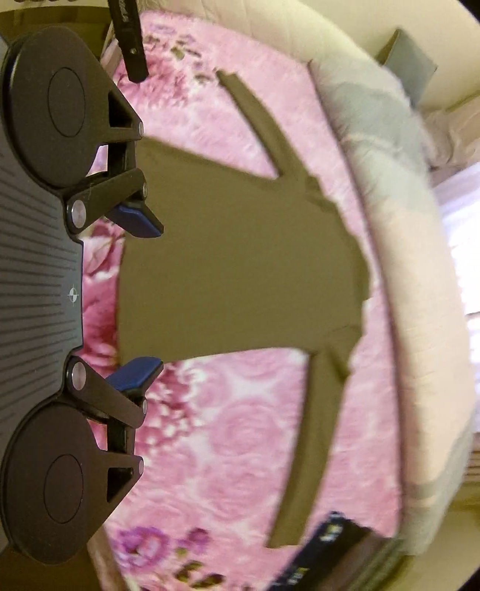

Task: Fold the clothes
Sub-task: 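Release the hem and lift both grippers away from the flat shirt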

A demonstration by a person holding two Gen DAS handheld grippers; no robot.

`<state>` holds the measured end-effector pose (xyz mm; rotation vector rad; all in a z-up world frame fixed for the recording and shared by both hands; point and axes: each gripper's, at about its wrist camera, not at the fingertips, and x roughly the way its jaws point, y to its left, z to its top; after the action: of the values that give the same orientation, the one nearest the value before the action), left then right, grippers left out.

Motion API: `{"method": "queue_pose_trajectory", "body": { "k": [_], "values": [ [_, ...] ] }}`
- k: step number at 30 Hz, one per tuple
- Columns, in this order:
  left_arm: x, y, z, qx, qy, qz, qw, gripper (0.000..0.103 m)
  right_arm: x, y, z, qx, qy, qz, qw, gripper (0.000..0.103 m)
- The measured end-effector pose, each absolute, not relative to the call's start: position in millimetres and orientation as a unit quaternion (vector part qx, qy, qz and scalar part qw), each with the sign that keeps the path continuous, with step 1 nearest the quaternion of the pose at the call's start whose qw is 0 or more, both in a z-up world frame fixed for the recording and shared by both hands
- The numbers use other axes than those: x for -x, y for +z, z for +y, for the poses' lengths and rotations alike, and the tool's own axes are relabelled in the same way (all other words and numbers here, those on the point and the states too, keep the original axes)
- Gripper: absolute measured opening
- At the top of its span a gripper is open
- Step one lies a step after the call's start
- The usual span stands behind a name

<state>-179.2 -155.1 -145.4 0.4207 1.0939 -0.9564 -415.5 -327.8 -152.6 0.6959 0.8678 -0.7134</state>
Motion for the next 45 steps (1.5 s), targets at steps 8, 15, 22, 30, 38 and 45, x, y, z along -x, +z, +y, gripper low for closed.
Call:
{"method": "queue_pose_trajectory", "body": {
  "k": [8,15,22,30,38,45],
  "values": [
    [184.3,-96.5,-169.1,-0.226,-0.474,0.459,0.716,0.045,421.0,-97.3,-302.7,-0.319,-0.371,0.379,0.786,0.074],
    [151.3,-76.8,-157.1,-0.247,-0.464,0.440,0.728,0.046,390.5,-96.0,-276.9,-0.348,-0.374,0.390,0.766,0.074],
    [133.5,-70.6,-150.1,-0.259,-0.451,0.434,0.736,0.046,367.1,-98.0,-261.9,-0.335,-0.371,0.410,0.763,0.074],
    [152.2,-69.6,-155.6,-0.259,-0.468,0.429,0.728,0.046,384.8,-101.3,-265.9,-0.343,-0.388,0.419,0.746,0.074],
    [176.5,-72.0,-164.7,-0.264,-0.478,0.430,0.719,0.046,408.7,-102.7,-272.9,-0.343,-0.394,0.427,0.738,0.074],
    [192.3,-74.5,-165.5,-0.266,-0.471,0.437,0.719,0.046,421.3,-107.0,-277.5,-0.345,-0.382,0.439,0.736,0.074]
  ]
}}
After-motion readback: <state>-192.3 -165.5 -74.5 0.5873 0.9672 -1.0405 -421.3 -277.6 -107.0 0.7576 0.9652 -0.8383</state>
